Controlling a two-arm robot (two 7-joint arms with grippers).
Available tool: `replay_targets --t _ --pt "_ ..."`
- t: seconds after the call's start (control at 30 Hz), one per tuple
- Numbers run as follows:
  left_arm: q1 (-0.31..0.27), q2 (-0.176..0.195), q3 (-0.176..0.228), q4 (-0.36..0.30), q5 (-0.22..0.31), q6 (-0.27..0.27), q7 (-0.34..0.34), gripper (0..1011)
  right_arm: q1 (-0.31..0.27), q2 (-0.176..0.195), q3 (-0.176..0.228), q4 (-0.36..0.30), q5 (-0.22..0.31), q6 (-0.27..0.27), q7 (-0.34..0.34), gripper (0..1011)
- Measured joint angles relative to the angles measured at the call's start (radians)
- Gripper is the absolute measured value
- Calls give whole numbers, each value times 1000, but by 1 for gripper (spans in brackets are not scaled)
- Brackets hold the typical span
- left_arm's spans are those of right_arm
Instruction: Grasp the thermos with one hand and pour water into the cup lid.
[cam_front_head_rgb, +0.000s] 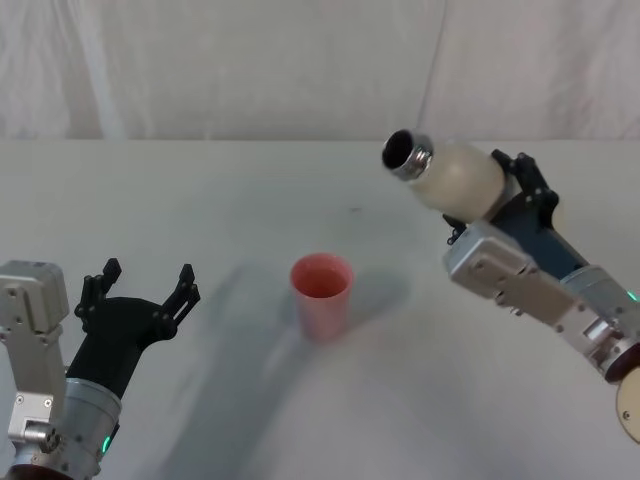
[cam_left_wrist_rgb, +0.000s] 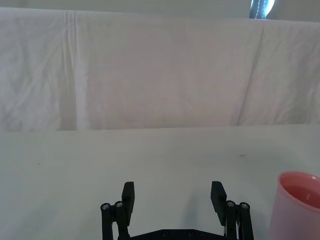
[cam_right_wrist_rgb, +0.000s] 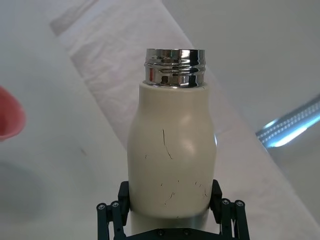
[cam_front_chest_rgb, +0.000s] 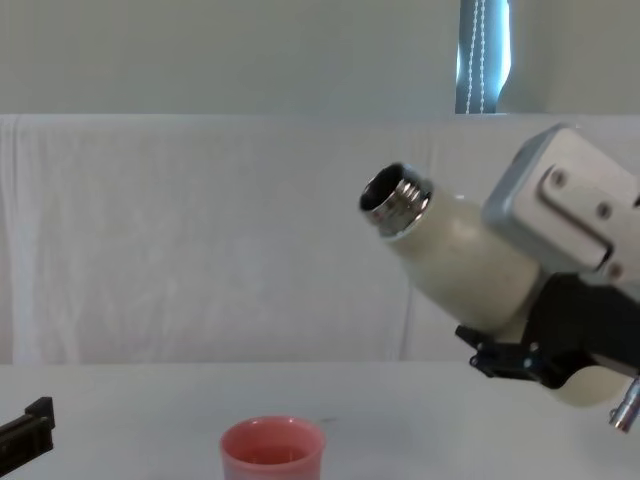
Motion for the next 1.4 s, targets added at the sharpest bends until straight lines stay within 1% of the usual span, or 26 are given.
replay_targets --t 0.13,0.3,0.4,0.47,0.7,1.13,1.2,1.4 --pt "0 0 0 0 0 0 0 1001 15 17 -28 16 -46 -14 -2 960" --pt "0 0 0 0 0 0 0 1001 30 22 -50 43 -77 -23 -10 960" --pt "0 0 0 0 0 0 0 1001 38 21 -59 57 -85 -27 -15 960" --pt "0 0 0 0 0 0 0 1001 50 20 -73 75 -96 -32 -19 960" --pt "0 0 0 0 0 0 0 1001 75 21 -99 102 -123 -42 -24 960" --pt "0 0 0 0 0 0 0 1001 109 42 -144 132 -166 -64 -27 960" --pt "0 0 0 0 0 0 0 1001 120 46 -156 142 -179 -69 -30 960" --pt "0 0 0 0 0 0 0 1001 136 50 -174 154 -198 -69 -31 960"
